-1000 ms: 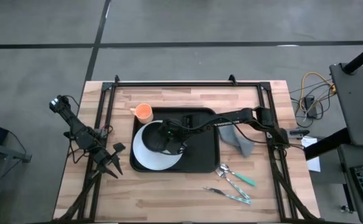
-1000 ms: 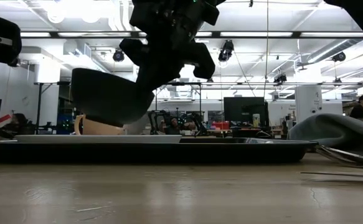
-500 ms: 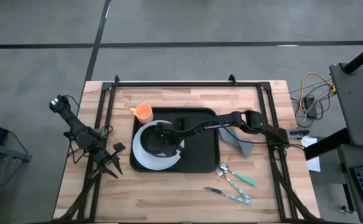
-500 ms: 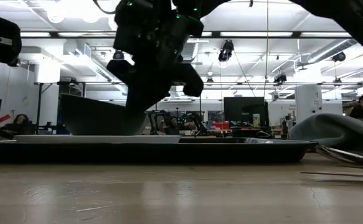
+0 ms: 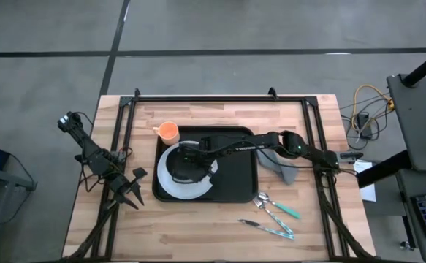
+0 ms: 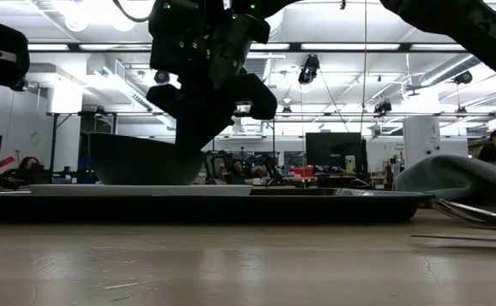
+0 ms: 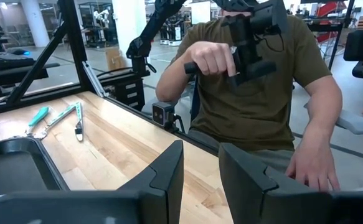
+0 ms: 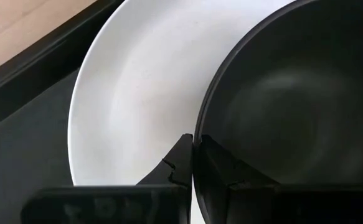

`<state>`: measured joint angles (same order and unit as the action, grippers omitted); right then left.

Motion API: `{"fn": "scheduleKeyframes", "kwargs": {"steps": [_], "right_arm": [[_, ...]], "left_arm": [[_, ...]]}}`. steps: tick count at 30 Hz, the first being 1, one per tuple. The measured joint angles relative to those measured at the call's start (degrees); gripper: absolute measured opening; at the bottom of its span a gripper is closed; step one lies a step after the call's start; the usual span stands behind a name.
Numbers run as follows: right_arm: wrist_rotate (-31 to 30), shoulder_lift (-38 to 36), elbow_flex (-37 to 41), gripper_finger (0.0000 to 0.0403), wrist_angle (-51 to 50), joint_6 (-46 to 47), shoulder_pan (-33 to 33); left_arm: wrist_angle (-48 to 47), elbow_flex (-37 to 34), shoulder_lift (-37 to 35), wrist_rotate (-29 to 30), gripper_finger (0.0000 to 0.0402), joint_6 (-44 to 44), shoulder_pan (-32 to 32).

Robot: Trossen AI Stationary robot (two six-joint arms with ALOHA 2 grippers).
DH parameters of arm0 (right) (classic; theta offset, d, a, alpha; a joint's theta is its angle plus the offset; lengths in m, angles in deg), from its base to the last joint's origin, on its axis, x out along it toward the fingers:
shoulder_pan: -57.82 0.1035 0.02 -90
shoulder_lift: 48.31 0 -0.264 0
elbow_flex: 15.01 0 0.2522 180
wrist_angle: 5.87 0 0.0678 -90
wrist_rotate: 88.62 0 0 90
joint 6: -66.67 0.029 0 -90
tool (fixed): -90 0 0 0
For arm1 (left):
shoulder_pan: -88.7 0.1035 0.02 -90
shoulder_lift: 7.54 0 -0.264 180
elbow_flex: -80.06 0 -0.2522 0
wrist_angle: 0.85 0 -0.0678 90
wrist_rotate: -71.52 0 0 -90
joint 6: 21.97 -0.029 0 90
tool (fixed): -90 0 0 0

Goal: Set up tray
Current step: Put the bowl on top of the plate in the serving tray

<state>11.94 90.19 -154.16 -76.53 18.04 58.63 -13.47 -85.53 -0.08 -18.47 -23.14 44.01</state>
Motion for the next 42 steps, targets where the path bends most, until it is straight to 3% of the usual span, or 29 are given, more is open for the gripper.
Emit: {"fn": "scheduleKeyframes", "kwargs": {"steps": [42], "right_arm": [[0.63, 0.02, -3.41, 0.0008, -5.91, 1.01, 0.93]], "left_arm": [[-0.04, 0.0, 0.02, 0.01, 0.0084, 0.0, 0.0]]}}
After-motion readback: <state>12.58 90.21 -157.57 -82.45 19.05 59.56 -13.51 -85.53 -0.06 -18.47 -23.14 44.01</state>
